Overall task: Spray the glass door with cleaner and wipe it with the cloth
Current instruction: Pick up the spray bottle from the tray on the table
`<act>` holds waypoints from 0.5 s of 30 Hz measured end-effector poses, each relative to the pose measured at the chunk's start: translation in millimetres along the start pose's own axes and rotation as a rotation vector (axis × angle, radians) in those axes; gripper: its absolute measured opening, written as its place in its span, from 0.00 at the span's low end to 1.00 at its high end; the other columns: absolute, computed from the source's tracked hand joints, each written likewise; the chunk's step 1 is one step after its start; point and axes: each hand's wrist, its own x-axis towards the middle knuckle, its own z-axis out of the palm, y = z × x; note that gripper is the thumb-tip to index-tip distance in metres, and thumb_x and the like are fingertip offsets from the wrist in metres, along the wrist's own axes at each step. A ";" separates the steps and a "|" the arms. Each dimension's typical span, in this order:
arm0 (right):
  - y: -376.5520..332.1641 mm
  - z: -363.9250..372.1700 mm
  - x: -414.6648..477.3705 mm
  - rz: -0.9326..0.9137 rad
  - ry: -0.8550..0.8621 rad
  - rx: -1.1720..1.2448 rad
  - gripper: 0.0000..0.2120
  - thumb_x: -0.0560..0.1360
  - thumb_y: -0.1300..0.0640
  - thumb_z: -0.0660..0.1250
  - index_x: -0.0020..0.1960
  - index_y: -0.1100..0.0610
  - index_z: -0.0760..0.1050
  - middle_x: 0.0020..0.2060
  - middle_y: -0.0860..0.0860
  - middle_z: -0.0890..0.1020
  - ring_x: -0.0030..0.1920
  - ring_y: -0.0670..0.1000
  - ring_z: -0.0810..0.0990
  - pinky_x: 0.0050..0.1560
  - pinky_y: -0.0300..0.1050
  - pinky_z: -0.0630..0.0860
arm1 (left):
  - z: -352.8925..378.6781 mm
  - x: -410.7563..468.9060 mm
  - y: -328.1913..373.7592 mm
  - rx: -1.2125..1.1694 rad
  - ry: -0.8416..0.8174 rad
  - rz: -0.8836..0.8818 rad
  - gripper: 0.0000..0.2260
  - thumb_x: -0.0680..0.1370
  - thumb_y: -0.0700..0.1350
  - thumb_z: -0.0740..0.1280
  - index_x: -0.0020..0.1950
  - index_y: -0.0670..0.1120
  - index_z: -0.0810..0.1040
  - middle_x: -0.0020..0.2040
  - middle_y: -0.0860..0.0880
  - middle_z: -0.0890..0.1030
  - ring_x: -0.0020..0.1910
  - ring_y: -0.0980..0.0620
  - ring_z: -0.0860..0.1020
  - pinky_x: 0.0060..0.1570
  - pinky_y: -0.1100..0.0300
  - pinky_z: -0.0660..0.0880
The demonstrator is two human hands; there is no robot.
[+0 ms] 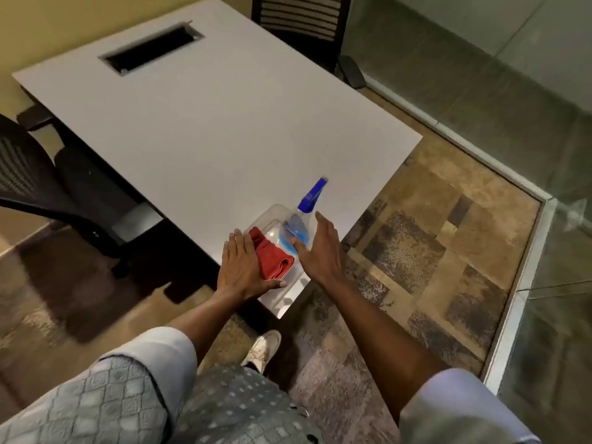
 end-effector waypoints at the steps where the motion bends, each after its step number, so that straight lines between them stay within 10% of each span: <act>1: -1.3 0.9 6.2 0.003 0.017 0.021 0.40 0.81 0.43 0.72 0.85 0.57 0.59 0.80 0.56 0.70 0.79 0.58 0.70 0.76 0.60 0.74 | 1.9 1.5 0.5 0.000 -0.027 -0.002 0.75 0.61 0.84 0.68 0.86 0.37 0.38 0.87 0.34 0.42 0.88 0.35 0.42 0.87 0.40 0.45; 15: -23.4 2.8 41.3 0.209 0.086 0.166 0.22 0.81 0.50 0.75 0.70 0.59 0.77 0.64 0.57 0.85 0.66 0.58 0.83 0.66 0.52 0.79 | -4.6 11.9 11.8 -0.085 -0.076 -0.114 0.76 0.60 0.75 0.79 0.85 0.39 0.36 0.88 0.38 0.41 0.88 0.35 0.42 0.86 0.42 0.42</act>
